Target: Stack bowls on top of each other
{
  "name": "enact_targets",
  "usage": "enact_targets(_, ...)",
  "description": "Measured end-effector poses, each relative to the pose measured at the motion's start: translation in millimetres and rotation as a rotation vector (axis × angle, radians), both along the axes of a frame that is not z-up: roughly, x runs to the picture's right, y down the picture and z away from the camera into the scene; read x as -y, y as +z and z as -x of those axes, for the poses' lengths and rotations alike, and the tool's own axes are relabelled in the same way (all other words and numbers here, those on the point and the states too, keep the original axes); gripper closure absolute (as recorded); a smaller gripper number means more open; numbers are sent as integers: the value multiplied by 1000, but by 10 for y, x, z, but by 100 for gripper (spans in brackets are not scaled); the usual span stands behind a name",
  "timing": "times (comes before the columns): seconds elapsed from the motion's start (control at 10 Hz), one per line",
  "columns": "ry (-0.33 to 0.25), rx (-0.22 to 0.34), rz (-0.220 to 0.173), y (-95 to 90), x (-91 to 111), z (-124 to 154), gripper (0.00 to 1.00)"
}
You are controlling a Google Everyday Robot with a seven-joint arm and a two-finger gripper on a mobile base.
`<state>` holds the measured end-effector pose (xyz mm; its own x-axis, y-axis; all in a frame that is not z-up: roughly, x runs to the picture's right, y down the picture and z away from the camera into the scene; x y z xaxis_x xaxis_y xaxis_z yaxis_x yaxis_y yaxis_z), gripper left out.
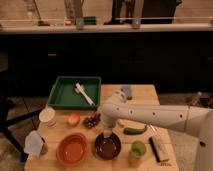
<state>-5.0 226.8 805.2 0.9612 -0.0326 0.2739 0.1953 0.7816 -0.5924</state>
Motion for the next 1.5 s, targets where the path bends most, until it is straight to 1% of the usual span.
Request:
enact_targets(0.2, -1, 4, -8, -12, 16, -21, 80)
enact_targets(0.4, 1, 4, -10, -34, 23, -41, 96)
enact_targets(0.5, 0, 4, -14, -51, 32, -52, 100)
enact_targets(1.0, -10, -14, -45, -173, 133, -122, 100)
enact_targets(1.5, -21, -30, -96, -358, 299, -133, 100)
